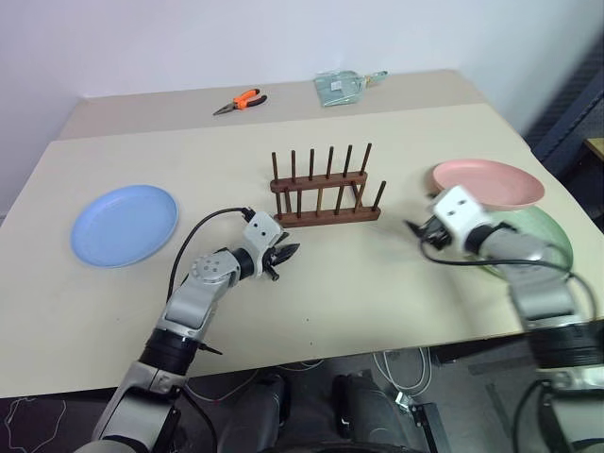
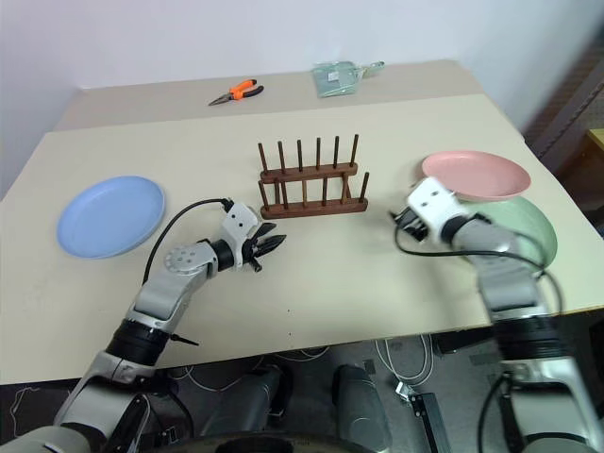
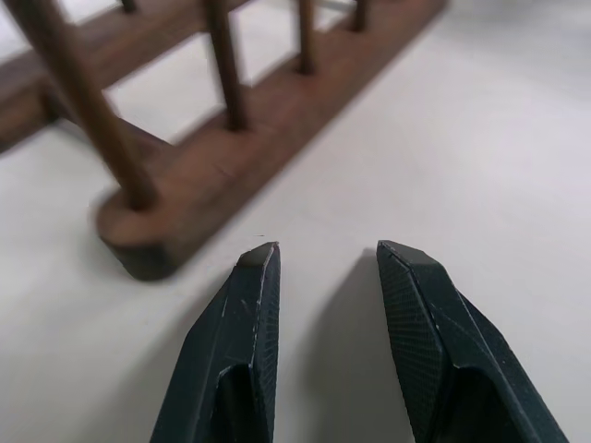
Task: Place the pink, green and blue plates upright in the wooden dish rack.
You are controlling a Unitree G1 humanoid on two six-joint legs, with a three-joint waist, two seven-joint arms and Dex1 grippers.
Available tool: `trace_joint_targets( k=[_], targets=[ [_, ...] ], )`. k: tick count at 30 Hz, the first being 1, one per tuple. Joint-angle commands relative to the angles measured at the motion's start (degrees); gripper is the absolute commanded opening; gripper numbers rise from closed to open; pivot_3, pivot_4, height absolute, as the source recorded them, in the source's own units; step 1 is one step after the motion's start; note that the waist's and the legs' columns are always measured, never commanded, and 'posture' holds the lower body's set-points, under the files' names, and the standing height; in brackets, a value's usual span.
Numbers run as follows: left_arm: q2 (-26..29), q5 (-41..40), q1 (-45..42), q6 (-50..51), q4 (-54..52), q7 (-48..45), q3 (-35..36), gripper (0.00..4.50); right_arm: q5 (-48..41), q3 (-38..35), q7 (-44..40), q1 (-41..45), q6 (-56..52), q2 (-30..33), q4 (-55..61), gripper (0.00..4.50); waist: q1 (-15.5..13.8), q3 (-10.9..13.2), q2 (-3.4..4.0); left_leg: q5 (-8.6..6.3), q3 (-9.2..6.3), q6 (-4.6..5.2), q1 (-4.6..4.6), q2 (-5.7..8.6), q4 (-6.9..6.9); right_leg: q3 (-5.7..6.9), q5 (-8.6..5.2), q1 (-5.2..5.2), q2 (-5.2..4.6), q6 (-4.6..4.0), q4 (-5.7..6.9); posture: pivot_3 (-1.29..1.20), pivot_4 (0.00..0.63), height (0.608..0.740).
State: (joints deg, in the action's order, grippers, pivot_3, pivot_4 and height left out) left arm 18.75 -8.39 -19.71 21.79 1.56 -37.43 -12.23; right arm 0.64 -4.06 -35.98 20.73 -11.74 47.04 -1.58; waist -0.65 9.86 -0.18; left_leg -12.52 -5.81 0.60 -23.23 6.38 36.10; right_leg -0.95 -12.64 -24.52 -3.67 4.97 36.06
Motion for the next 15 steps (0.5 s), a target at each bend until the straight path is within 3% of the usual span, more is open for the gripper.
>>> trace_joint_targets(
  k=[1, 6, 13, 15],
  targets=[
    [0.5, -2.1, 1.04, 1.38, -4.7, -2.69, -0.36, 1.66, 4.14, -1.15, -1.45, -1.51, 1.73, 6.07, 2.04, 3.32, -0.07, 0.0, -0.01, 0.0, 0.0, 0.0, -0.02, -0.01, 0.02, 0.02, 0.0, 0.01, 0.0, 0.0, -0.01, 0.0, 0.15, 0.729],
    [-0.27, -2.83, 0.31, 2.32, -6.25, -4.29, -0.97, 1.66, 13.08, 2.97, 1.62, -0.04, 7.51, 11.44, -8.5, 3.32, -0.12, 0.02, -0.02, 0.0, 0.03, 0.01, -0.06, 0.01, 0.08, 0.02, -0.1, 0.03, -0.02, -0.16, -0.06, 0.0, 0.15, 0.729],
    [-2.09, -3.85, -0.94, 2.87, -6.89, -4.66, -0.45, 1.66, 22.54, 11.34, 9.07, 9.49, 17.06, 9.17, -28.75, 3.32, 0.2, 0.05, -0.01, 0.01, 0.15, 0.0, -0.05, -0.02, 0.05, -0.05, -0.08, -0.02, -0.01, -0.14, -0.03, 0.0, 0.15, 0.729],
    [-2.07, -3.88, -0.71, 3.02, -7.34, -4.62, -0.5, 1.66, 24.78, 13.19, 11.61, 12.11, 19.81, 8.56, -33.79, 2.55, 0.19, 0.05, -0.02, 0.01, 0.18, 0.0, -0.04, -0.02, 0.03, -0.07, -0.09, -0.02, 0.0, -0.15, -0.03, 0.0, 0.15, 0.729]
  ],
)
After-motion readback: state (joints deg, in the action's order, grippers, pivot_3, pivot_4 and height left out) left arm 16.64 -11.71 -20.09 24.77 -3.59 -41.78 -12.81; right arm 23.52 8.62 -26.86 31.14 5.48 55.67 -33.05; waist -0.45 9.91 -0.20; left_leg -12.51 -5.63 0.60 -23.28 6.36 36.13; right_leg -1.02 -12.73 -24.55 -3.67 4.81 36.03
